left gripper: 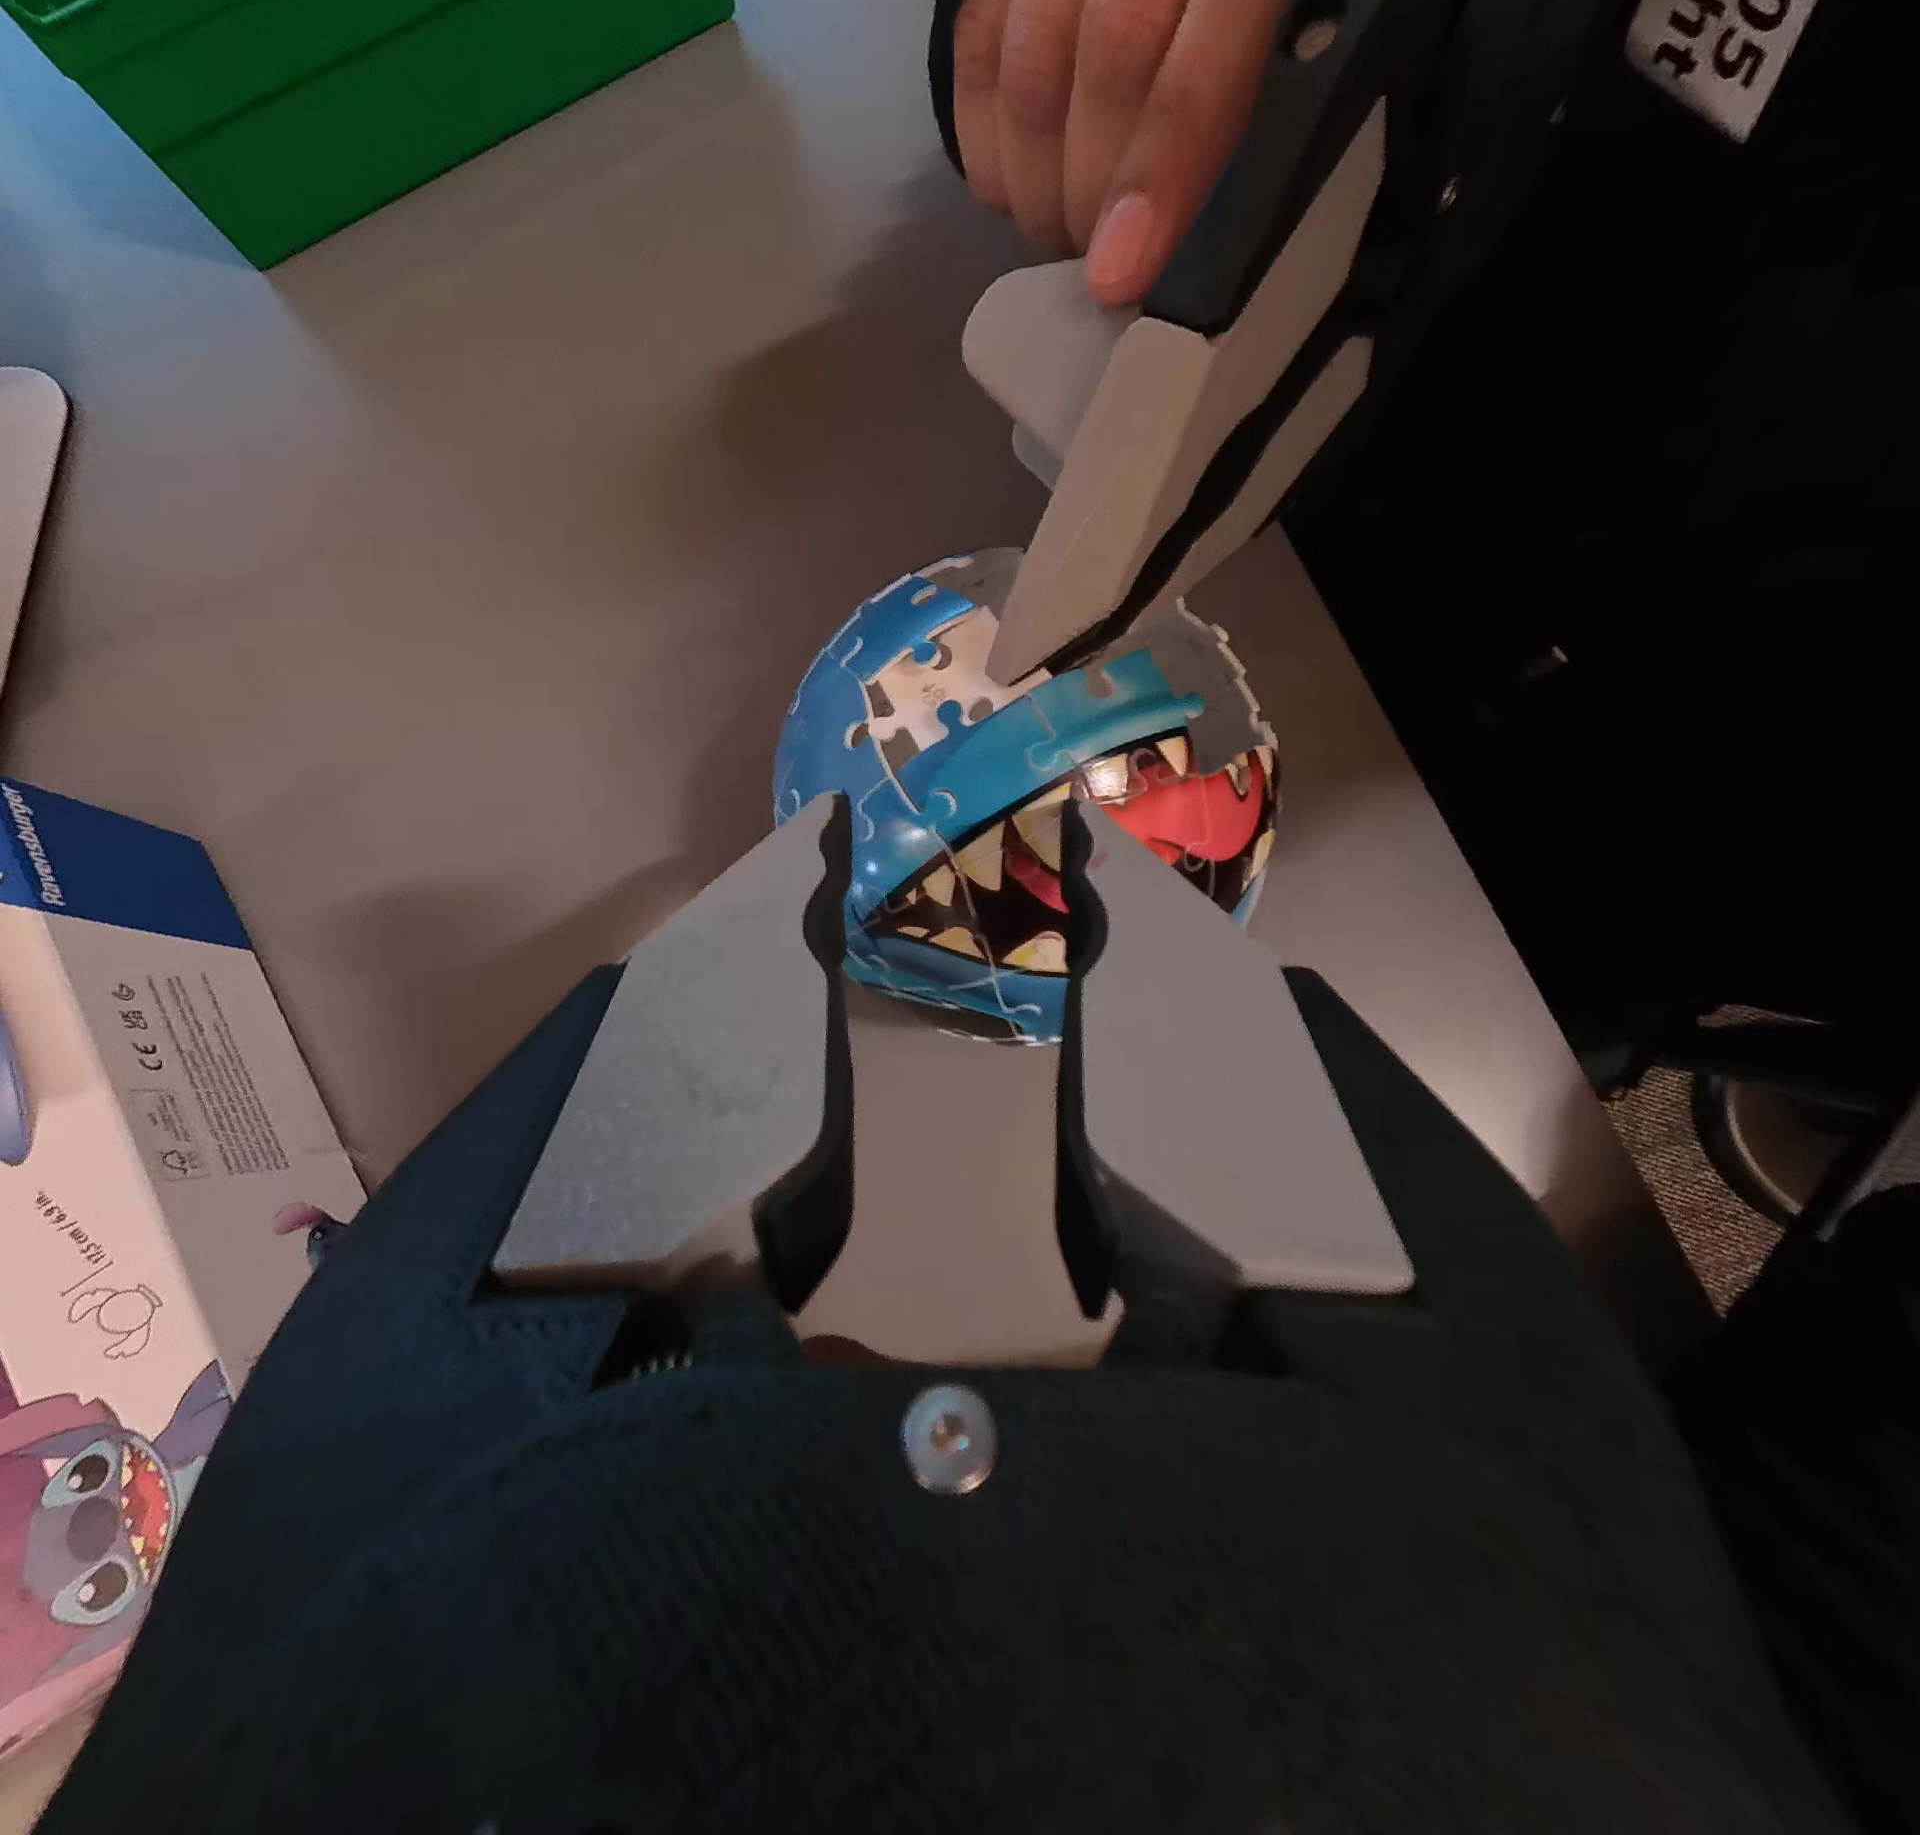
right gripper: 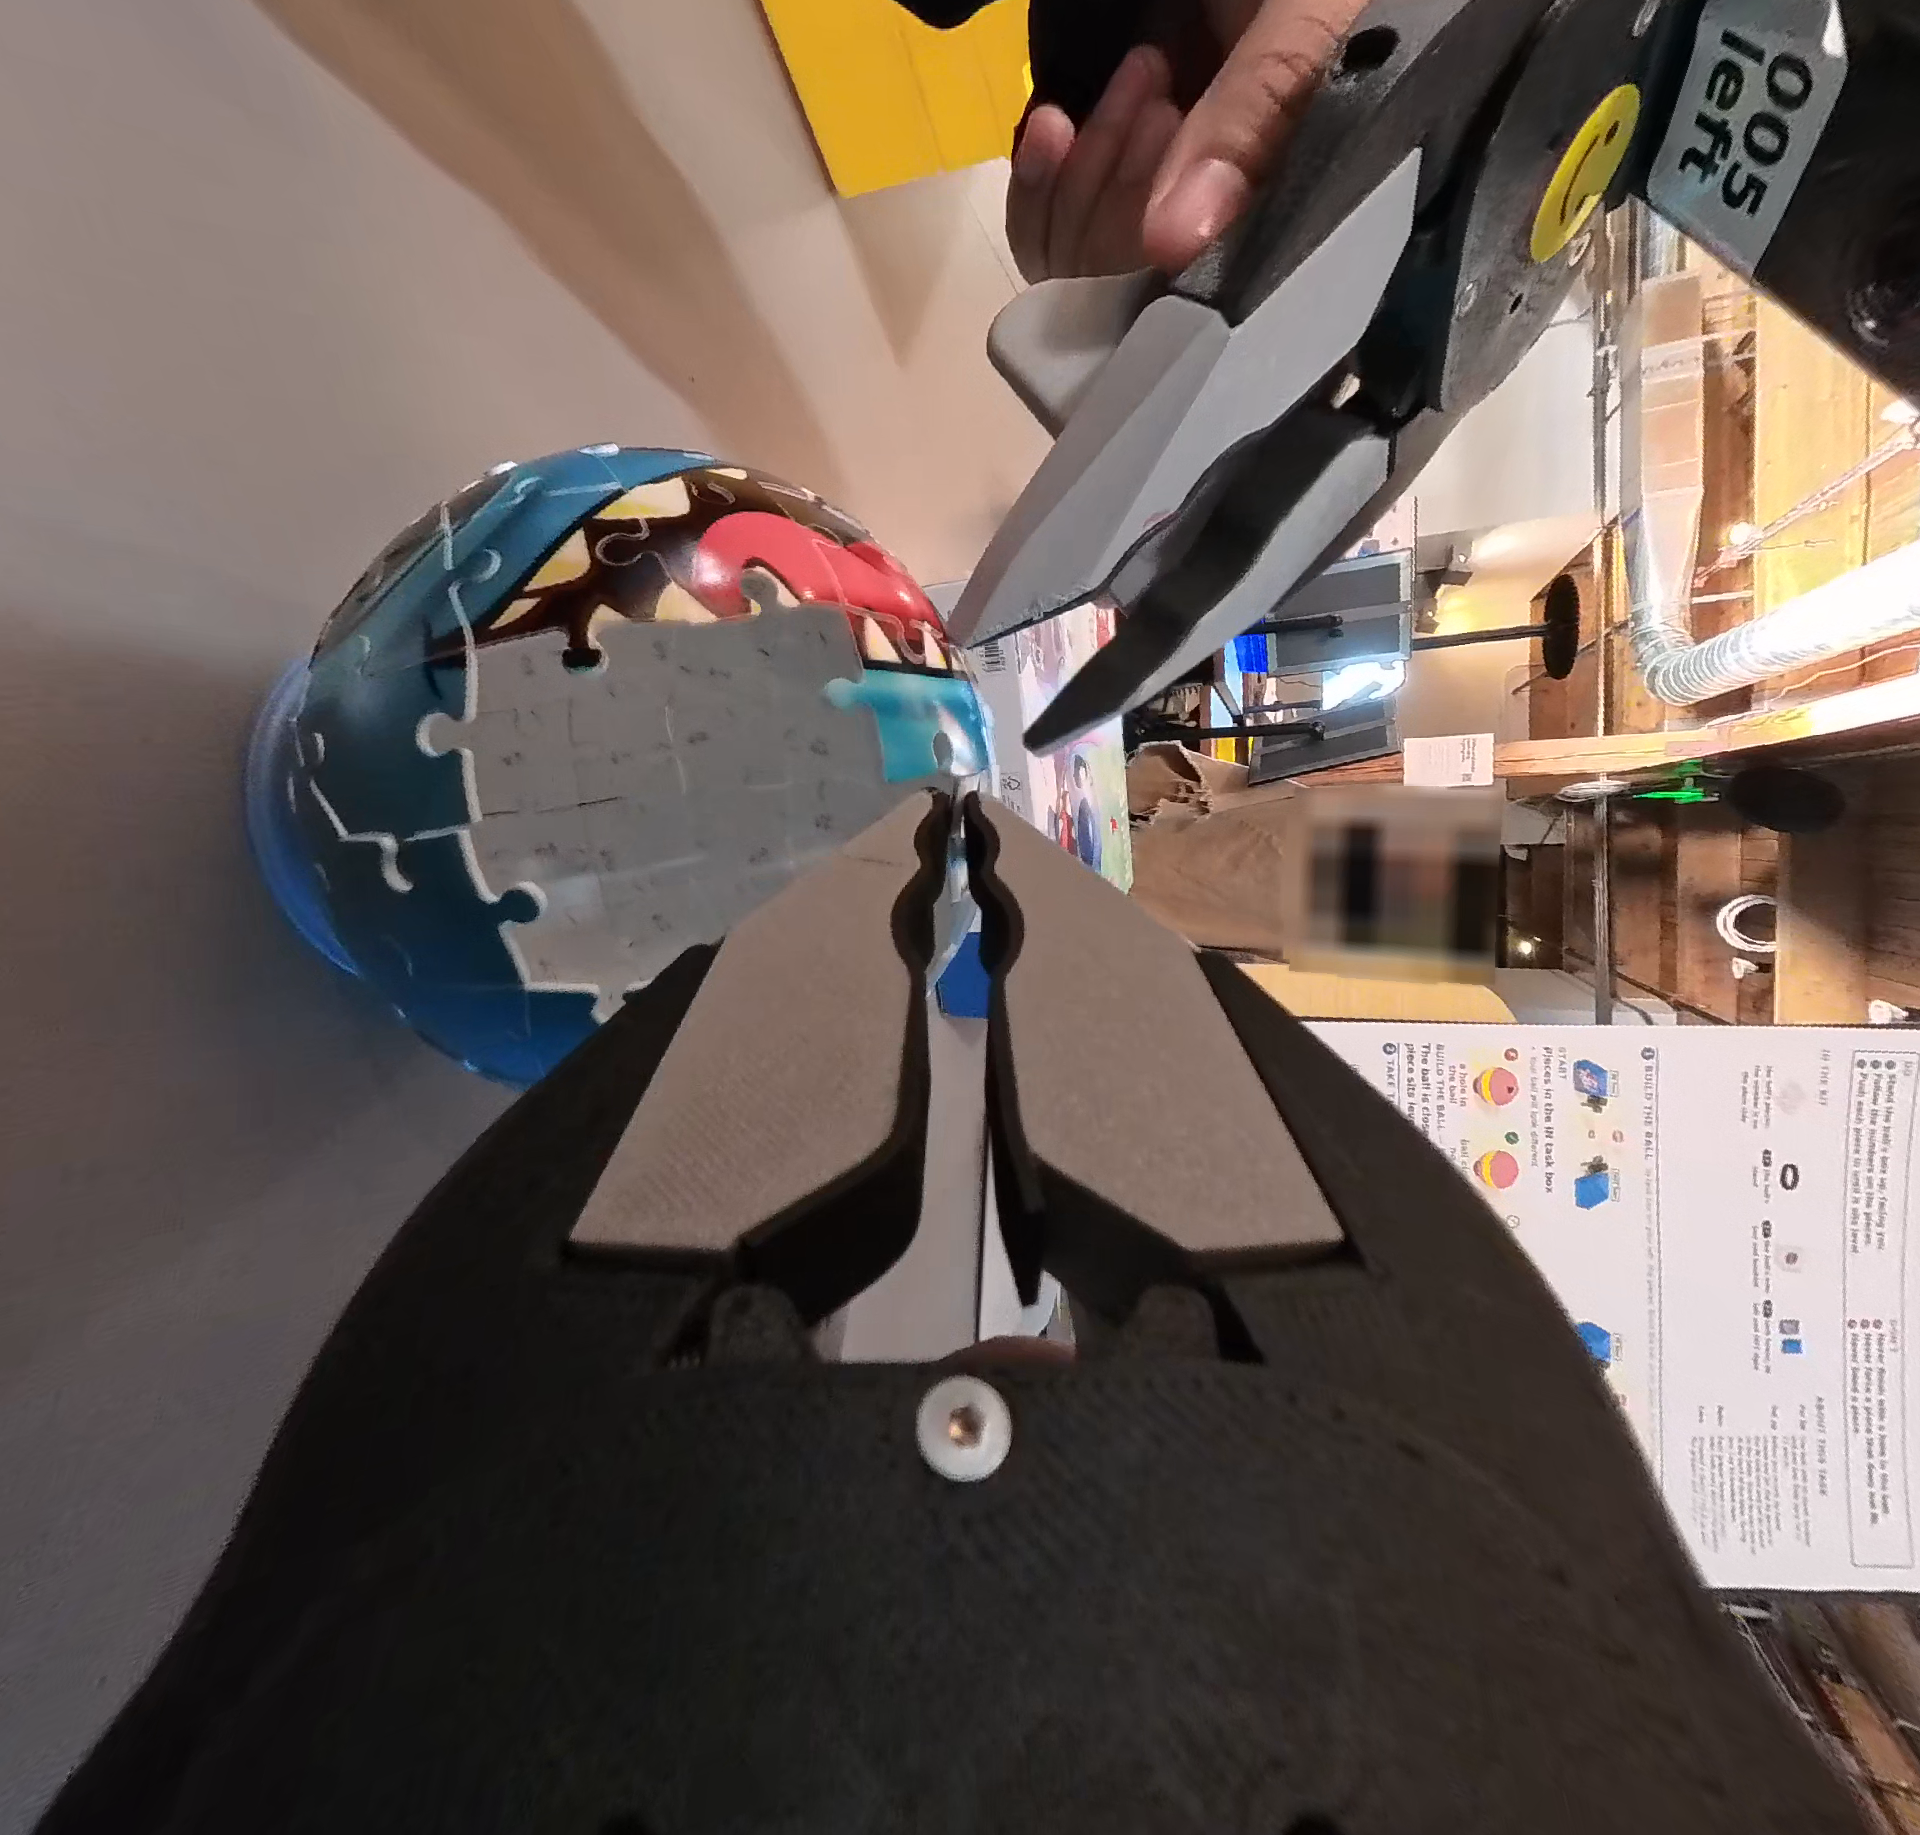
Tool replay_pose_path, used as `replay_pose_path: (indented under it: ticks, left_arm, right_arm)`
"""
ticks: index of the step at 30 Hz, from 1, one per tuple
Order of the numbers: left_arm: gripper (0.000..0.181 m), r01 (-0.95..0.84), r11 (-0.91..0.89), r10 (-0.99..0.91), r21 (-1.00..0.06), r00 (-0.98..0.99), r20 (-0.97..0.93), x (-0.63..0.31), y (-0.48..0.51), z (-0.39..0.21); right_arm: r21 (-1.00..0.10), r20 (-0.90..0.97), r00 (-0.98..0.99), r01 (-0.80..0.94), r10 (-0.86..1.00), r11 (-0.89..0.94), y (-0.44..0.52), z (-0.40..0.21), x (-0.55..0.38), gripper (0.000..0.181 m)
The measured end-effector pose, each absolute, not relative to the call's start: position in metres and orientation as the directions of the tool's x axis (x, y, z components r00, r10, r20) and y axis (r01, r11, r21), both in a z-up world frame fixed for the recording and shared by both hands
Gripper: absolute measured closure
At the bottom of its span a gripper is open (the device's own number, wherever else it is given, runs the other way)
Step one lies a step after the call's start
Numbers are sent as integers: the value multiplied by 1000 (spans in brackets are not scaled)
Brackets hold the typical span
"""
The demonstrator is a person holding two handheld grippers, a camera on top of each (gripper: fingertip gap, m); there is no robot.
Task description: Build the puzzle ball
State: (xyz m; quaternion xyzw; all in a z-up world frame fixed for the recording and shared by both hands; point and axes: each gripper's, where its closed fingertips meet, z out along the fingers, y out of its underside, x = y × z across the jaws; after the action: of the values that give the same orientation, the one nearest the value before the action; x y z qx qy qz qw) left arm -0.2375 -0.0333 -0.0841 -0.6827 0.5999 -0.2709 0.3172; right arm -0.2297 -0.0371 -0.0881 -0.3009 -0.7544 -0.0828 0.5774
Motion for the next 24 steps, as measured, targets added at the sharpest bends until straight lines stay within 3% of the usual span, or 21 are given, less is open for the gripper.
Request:
replay_pose_path:
  ticks: [24]
  left_arm:
    - [145, -652, -73, -995, -755, 104, 7, -237, -38, -86]
  right_arm:
    - [-189, 939, -149, 528, 309, 828, -34, -89, -227, 181]
